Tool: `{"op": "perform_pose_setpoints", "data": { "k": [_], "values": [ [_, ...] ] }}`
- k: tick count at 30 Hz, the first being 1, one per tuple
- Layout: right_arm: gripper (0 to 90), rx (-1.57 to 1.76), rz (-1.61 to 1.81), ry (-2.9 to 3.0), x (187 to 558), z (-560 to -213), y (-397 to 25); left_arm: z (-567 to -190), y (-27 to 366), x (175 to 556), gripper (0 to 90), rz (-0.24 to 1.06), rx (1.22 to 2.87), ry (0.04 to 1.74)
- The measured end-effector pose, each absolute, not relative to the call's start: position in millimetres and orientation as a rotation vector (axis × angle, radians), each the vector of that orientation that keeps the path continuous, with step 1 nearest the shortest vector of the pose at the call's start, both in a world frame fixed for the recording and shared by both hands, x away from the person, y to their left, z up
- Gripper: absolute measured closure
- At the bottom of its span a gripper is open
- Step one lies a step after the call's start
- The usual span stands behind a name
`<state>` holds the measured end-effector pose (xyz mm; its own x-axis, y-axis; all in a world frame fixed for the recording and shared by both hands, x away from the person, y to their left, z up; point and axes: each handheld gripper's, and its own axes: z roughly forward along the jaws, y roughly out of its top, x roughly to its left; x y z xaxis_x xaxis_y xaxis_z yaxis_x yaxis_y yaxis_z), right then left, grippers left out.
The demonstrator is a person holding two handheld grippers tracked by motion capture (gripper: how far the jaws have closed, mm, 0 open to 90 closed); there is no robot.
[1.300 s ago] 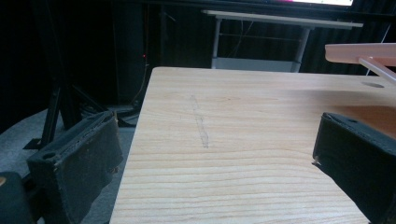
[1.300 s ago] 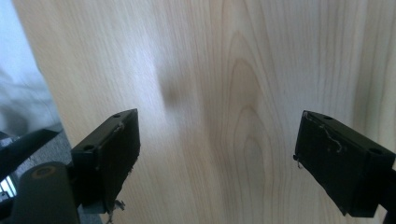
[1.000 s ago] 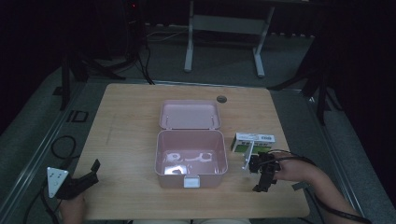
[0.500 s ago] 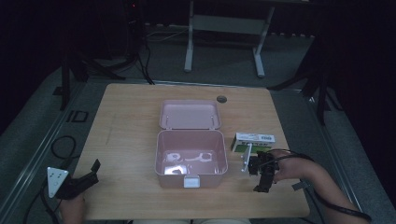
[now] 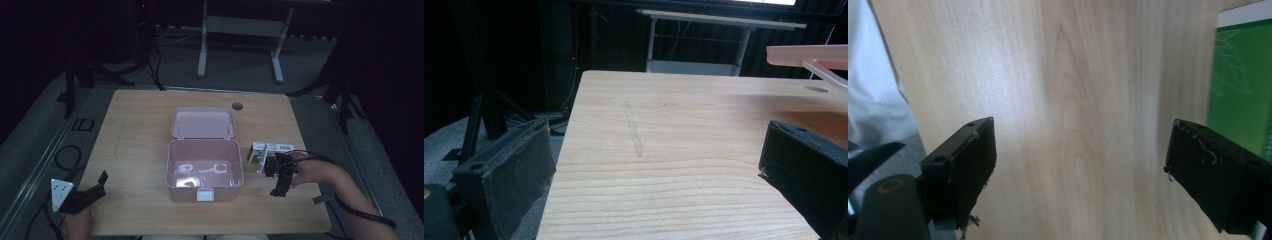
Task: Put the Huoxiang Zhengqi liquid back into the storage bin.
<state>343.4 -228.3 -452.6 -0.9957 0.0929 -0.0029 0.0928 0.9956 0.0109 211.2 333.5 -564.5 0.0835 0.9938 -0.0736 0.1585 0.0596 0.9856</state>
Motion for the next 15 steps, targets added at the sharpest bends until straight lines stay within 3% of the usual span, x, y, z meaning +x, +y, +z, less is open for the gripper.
{"op": "perform_pose_setpoints", "data": {
  "k": [15],
  "values": [
    [20.2,0.135,0.059,3.076,374.6,-422.7,-237.6,-564.5,333.1,211.4,1.0,1.014,1.317,1.284]
  ]
}}
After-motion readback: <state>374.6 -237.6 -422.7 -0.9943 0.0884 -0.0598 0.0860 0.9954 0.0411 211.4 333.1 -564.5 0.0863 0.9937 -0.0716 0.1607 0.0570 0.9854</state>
